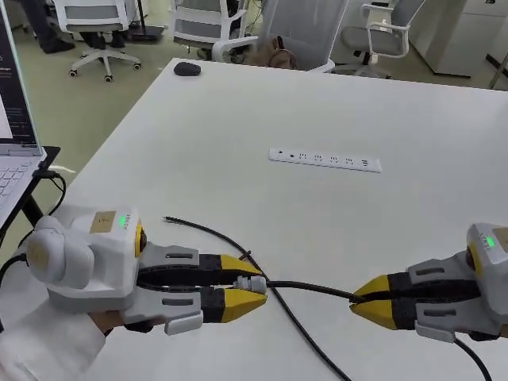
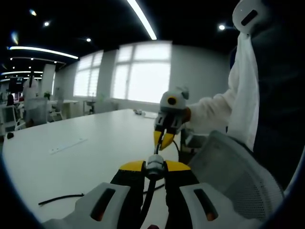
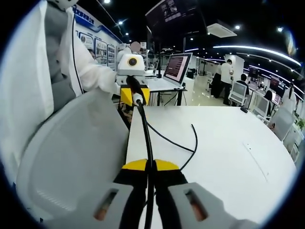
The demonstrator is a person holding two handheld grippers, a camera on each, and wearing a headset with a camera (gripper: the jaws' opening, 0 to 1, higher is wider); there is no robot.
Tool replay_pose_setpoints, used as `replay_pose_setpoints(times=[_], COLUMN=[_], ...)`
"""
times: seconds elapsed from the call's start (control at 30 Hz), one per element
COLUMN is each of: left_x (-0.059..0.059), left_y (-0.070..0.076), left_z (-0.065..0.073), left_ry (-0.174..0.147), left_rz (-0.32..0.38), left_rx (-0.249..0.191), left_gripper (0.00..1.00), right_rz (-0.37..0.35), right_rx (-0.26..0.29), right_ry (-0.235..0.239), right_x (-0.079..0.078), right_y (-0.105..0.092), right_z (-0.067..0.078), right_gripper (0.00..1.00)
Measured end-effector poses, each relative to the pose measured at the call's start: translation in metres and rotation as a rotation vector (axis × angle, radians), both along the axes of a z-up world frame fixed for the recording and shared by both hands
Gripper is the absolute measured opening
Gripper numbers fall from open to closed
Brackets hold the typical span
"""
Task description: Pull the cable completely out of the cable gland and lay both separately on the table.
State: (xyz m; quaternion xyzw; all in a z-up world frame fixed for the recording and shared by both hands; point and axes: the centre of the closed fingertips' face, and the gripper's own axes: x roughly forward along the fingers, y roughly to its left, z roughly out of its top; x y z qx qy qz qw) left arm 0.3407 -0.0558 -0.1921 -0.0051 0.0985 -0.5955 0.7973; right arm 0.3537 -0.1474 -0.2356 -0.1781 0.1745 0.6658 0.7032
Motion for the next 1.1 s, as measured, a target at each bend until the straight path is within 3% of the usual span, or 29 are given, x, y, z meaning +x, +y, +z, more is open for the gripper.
replay_pose_setpoints(times=[0.13, 0.3, 0.43, 0.5, 0.73, 0.83, 1.1], left_x=[0.004, 0.002, 0.002, 0.001, 0.001, -0.001, -0.002], left_y=[0.002, -0.002, -0.009, -0.013, -0.017, -0.018, -0.020], left_z=[-0.002, -0.004, -0.004, -0.005, 0.000, 0.000, -0.001], left_ry=[0.000, 0.004, 0.006, 0.008, 0.012, 0.012, 0.017], left_rz=[0.018, 0.004, -0.003, -0.013, -0.033, -0.045, -0.049], left_rx=[0.011, 0.023, 0.012, 0.011, -0.013, -0.012, -0.015], left_gripper=[0.17, 0.17, 0.17, 0.17, 0.17, 0.17, 0.17], right_rz=[-0.012, 0.007, 0.064, 0.114, 0.171, 0.179, 0.169], right_rx=[0.009, 0.020, 0.062, 0.055, 0.011, 0.003, 0.004], right_ry=[0.024, 0.000, -0.019, -0.039, -0.062, -0.061, -0.062], right_x=[-0.001, -0.001, -0.006, -0.013, -0.018, -0.017, -0.018], right_y=[0.002, 0.013, 0.037, 0.050, 0.072, 0.071, 0.066], right_z=[0.003, 0.015, 0.034, 0.038, 0.029, 0.025, 0.021], right_gripper=[0.04, 0.12, 0.18, 0.20, 0.17, 0.04, 0.02])
